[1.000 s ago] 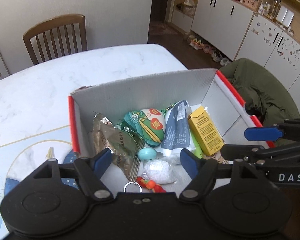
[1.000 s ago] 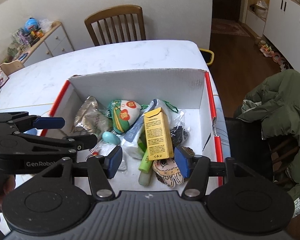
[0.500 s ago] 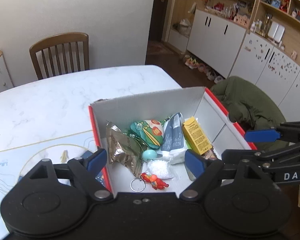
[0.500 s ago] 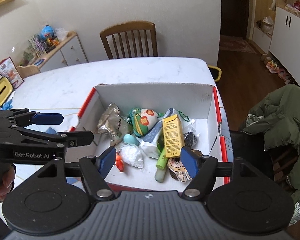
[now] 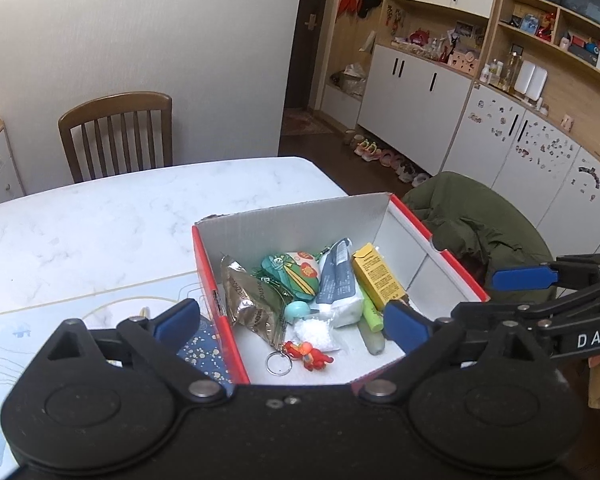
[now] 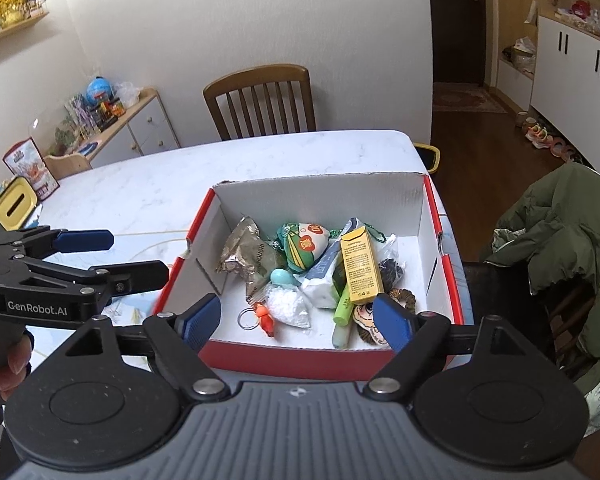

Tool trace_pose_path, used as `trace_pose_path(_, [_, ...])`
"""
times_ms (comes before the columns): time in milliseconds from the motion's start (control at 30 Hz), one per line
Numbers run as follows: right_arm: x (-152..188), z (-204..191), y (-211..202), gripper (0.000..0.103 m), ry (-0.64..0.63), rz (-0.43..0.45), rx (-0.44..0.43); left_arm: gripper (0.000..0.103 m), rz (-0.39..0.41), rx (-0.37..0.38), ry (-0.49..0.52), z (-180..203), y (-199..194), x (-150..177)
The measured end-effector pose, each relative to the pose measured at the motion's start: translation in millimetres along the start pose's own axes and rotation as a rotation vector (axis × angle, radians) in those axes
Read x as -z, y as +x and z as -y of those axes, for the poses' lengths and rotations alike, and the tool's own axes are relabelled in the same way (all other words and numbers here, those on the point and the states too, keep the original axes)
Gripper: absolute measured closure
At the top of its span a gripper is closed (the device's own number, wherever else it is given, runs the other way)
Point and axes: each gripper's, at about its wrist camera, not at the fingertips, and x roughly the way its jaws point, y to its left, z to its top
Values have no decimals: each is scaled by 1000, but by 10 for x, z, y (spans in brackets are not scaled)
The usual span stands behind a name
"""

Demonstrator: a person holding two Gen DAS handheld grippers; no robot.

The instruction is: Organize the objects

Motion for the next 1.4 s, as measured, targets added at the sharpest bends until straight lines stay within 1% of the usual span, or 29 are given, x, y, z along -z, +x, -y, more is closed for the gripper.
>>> trace_pose_path(167, [120,-47,-127,19,23,67,17,1,15,2,2,1,-106,65])
trace_pose_path(300, [211,-112,-209,19,16,114,51,1,10,-5,11,0,-142,119])
trace_pose_path(433, [306,-110,-287,19,56,166,57,1,11,-13,25,15,-167,174])
trace_pose_path(500, [354,-116,-328,18,66,195,65,1,17,-12,30,22,-188,197])
trace_pose_path(633, [452,-132,-417,11,82,258,82,0,23,-4,39,31,-226,225])
trace_pose_path(800, [528,-183,-498,5,92,307,125,0,30,-1,39,21,-270,246])
trace_pose_path(867, [568,-200,-529,2,94,346,140,0,34,-4,38,19,-284,254])
trace_pose_path(967, [582,-193,-549,1,116,338,129,0,30,1,38,22,-293,267])
trace_pose_path(1067, [609,-205,-546,1,137,329,146,0,23,4,36,26,-288,275])
trace_pose_path(1167, [655,-243,-547,1,140,335,180,0,20,6,34,32,-292,295])
trace_pose_path(1400, [690,-255,-495,1,132,309,185,0,18,6,41,54,-279,312])
